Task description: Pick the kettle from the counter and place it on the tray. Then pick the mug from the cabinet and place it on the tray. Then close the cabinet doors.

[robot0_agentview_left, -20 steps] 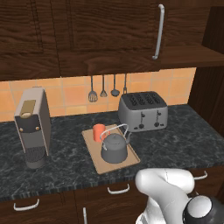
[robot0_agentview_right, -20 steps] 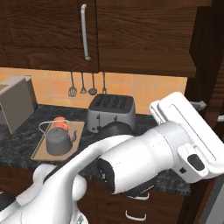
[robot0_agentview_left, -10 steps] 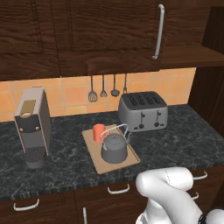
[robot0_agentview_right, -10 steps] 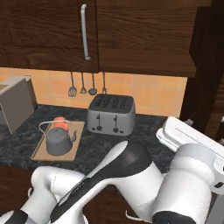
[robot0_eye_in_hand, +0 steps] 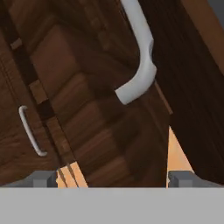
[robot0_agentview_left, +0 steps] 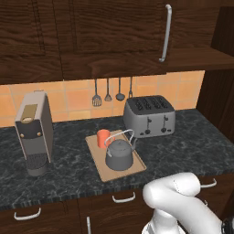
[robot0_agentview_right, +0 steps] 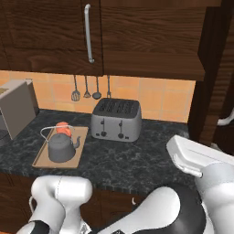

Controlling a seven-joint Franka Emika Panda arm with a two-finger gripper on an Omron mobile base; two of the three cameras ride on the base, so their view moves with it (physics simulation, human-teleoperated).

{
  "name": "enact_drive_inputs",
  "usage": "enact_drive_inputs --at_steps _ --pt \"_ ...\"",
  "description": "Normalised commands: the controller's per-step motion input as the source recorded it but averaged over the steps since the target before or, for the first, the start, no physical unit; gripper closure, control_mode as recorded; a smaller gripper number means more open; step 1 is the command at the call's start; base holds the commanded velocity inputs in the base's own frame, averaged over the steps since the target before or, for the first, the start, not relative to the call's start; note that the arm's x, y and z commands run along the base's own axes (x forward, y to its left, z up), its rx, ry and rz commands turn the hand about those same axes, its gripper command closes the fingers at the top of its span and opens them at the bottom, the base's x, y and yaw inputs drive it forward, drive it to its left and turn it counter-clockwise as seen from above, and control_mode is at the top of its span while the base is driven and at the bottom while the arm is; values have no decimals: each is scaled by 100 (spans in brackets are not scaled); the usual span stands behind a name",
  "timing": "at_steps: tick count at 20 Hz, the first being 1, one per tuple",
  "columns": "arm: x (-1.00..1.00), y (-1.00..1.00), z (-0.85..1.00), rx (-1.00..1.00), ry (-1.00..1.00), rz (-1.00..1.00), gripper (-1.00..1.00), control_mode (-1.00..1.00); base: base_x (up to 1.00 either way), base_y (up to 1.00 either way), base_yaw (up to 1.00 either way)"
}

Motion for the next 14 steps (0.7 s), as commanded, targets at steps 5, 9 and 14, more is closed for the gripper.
enact_drive_inputs --at_steps 5,9,14 --pt "46 33 67 12 -14 31 -100 -100 0 0 0" --pt "46 46 74 6 -7 23 -100 -100 0 0 0" --pt "48 69 6 7 0 11 -100 -100 0 0 0"
